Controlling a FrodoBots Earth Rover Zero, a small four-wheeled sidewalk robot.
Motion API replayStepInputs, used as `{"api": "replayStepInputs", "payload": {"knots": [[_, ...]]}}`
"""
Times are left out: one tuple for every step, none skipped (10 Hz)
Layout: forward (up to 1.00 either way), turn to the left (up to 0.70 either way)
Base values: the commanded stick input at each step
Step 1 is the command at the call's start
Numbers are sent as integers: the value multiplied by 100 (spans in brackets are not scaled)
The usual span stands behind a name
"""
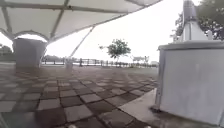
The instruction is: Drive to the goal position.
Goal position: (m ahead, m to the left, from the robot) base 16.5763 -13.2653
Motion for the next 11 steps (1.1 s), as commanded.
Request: {"api": "replayStepInputs", "payload": {"knots": [[70,0],[70,0],[70,0],[70,0],[70,0],[70,0],[70,0],[70,0],[70,0],[70,0],[70,0]]}}
